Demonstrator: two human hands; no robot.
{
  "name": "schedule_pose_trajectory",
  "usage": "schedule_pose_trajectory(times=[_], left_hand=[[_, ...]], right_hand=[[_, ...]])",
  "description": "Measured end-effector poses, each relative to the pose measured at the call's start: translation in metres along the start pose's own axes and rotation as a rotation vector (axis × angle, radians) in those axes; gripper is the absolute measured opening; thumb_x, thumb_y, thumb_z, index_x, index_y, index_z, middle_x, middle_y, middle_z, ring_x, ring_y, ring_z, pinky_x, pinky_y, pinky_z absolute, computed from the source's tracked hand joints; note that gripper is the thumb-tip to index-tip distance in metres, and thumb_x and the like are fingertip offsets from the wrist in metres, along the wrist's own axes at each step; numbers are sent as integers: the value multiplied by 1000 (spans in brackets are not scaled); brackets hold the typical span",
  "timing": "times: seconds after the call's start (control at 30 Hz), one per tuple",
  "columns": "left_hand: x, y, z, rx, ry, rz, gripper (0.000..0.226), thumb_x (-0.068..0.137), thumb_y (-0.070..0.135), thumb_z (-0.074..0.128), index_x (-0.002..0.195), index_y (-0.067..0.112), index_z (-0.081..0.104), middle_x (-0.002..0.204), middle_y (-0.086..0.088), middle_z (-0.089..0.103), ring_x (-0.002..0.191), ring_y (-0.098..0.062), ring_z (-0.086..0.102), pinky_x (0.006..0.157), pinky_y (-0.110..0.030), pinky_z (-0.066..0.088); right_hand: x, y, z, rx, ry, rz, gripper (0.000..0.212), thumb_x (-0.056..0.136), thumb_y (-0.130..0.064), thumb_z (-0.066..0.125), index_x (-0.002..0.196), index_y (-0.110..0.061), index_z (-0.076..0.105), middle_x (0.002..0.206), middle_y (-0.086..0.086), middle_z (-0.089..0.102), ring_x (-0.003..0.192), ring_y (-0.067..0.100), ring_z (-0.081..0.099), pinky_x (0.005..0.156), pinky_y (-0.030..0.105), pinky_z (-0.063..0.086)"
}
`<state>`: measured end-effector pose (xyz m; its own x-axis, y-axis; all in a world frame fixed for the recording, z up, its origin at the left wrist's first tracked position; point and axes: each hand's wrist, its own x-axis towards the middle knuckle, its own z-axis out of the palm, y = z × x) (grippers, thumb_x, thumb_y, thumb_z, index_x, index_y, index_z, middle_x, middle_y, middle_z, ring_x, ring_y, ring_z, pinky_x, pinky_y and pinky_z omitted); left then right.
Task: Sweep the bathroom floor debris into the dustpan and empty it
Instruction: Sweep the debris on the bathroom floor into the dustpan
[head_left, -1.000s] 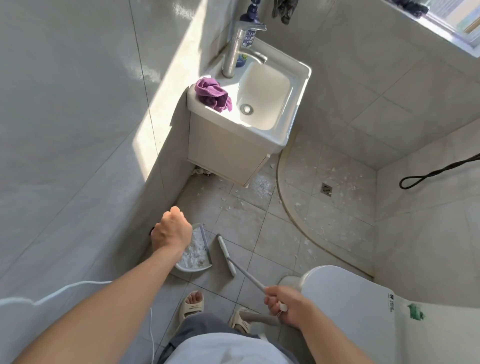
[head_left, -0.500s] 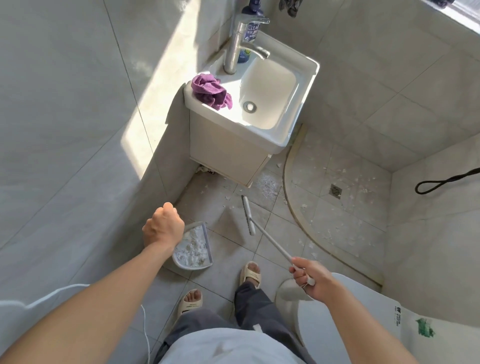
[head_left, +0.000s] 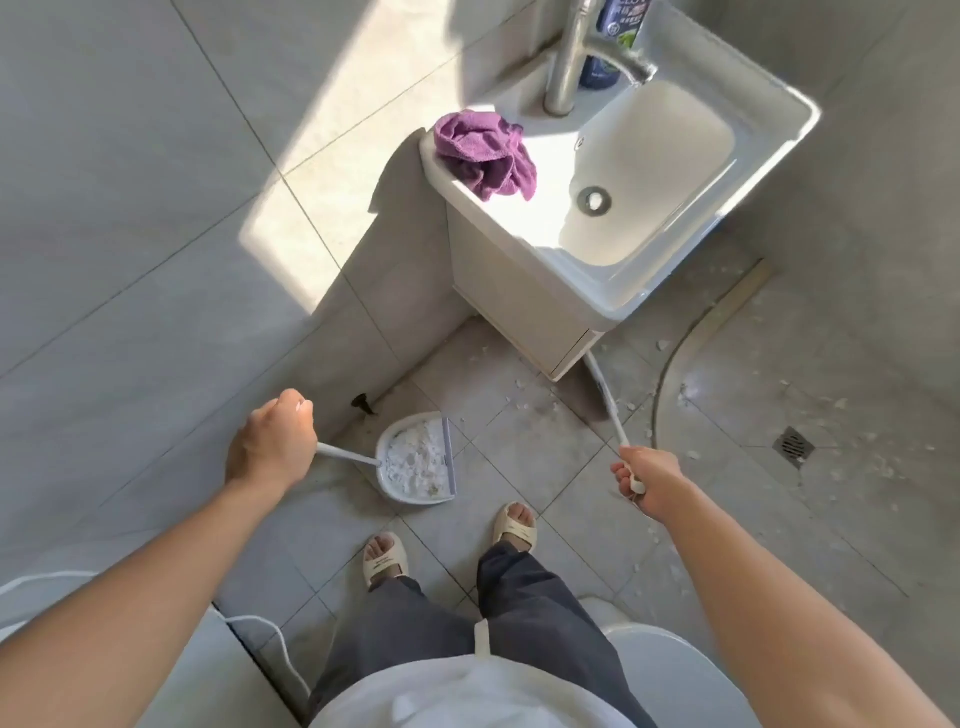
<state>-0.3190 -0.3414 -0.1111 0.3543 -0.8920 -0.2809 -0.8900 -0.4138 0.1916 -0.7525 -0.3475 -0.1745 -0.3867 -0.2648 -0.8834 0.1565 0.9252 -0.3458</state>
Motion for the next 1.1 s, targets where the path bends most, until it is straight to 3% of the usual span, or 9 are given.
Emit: schedule_pose_trajectory(times=[0.1, 0.23, 0.33, 0.43, 0.6, 0.8, 0.93, 1.0, 1.1], left_hand=[[-16, 3, -4, -65, 20, -171, 28, 101, 19, 38, 98, 0, 58, 102, -32, 62, 94, -48, 54, 71, -44, 38], [-26, 3, 10, -94, 28, -302, 28, 100, 18, 37, 100, -1, 57, 104, -33, 61, 96, -49, 55, 78, -47, 44], [-32, 1, 19, -103, 27, -368, 28, 101, 18, 36, 102, -3, 56, 106, -34, 61, 97, -50, 55, 78, -48, 44], [-31, -6, 17, -110, 36, -392, 27, 101, 18, 37, 101, -3, 55, 106, -34, 60, 97, -51, 55, 78, -49, 44], [-29, -18, 10, -123, 48, -394, 27, 101, 18, 38, 100, -3, 55, 105, -35, 60, 97, -51, 55, 78, -50, 45], [-33, -19, 10, -140, 69, -368, 25, 101, 17, 39, 99, -3, 55, 104, -34, 61, 97, -51, 56, 77, -50, 45], [-32, -19, 9, -157, 70, -361, 25, 101, 17, 41, 100, -2, 56, 105, -33, 61, 97, -51, 57, 76, -49, 45], [-31, -22, 7, -157, 70, -347, 25, 101, 18, 40, 100, -2, 56, 105, -32, 62, 97, -50, 57, 77, -49, 45], [-31, -27, 7, -166, 70, -340, 26, 101, 19, 40, 100, -1, 56, 106, -31, 62, 98, -50, 57, 77, -50, 45]], right_hand=[[9, 0, 13, -105, -38, 31, 12, 98, 0, 45, 101, 1, 56, 68, 12, 49, 45, 14, 39, 31, 14, 34], [-10, 24, 32, -350, -159, -5, 9, 91, 3, 47, 96, -3, 52, 66, 9, 49, 47, 16, 46, 34, 18, 40], [-36, 35, 35, -450, -207, 50, 15, 93, 1, 42, 93, 2, 57, 61, 8, 49, 42, 12, 42, 35, 19, 35], [-54, 22, 22, -439, -261, 79, 16, 95, -2, 46, 92, 1, 61, 64, 8, 50, 43, 9, 38, 39, 19, 33], [-57, -2, -7, -183, -350, 129, 17, 97, -6, 50, 112, -3, 60, 68, 10, 52, 38, 7, 35, 30, 15, 28], [-70, 33, 36, -555, -235, -84, 31, 97, -6, 47, 124, -15, 59, 69, 7, 52, 44, 9, 40, 39, 20, 37], [-83, 46, 74, -746, -257, -66, 18, 97, -7, 47, 102, -4, 64, 62, 6, 48, 43, 11, 39, 40, 22, 33], [-91, 38, 77, -758, -276, -37, 18, 96, -8, 50, 101, -7, 67, 62, 6, 50, 42, 9, 39, 38, 19, 32], [-88, 17, 56, -532, -331, 31, 20, 96, -7, 50, 110, -7, 64, 65, 8, 53, 41, 8, 37, 34, 16, 30]])
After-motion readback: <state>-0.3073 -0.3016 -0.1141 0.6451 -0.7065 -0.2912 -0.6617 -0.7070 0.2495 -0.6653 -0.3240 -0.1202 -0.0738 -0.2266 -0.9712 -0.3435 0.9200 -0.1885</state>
